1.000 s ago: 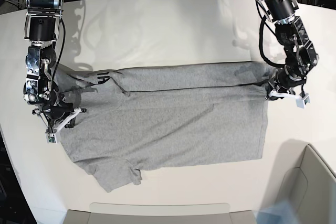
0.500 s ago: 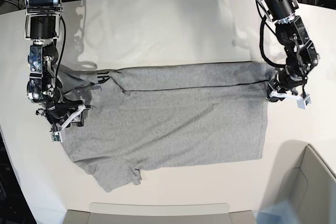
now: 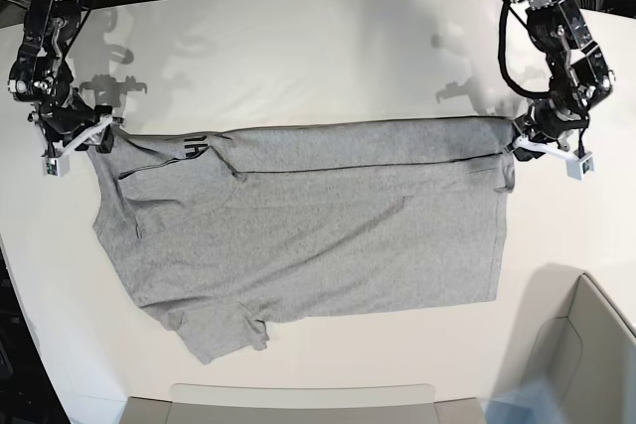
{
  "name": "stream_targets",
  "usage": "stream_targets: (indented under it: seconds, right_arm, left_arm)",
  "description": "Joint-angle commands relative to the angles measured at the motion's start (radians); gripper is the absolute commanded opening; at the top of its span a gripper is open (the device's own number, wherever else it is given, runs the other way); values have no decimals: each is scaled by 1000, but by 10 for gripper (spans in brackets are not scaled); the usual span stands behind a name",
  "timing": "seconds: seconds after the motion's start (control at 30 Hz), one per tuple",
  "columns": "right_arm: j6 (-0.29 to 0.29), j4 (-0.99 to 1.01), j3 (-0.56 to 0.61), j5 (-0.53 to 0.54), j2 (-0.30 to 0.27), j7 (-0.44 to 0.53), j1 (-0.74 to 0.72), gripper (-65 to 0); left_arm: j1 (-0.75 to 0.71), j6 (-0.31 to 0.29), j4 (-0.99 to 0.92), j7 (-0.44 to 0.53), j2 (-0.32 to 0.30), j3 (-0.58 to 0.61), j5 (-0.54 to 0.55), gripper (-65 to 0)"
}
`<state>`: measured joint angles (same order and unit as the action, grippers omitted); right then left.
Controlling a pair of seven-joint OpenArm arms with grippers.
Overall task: Fold the T-shirt properly
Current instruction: 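Pull the shoulder edge back toward the arms, folding the shirt over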
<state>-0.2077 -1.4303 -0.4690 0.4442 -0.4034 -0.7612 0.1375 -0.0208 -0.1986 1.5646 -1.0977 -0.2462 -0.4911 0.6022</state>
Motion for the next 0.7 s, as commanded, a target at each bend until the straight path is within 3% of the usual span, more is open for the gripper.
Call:
stream_targets:
  seconds: [0.0, 0.43, 0.67]
  right_arm:
    - [-8, 6, -15, 11, -27, 24, -17, -376]
    - [-12, 124, -10, 9, -25, 49, -22, -376]
    - [-12, 124, -10, 9, -25, 47, -17, -376]
  left_arm:
    - [-1, -2, 21, 12, -14, -2, 14, -533]
    - [-21, -2, -36, 14, -40, 25, 9, -495]
    - [-26, -2, -125, 90, -80, 95, 11, -495]
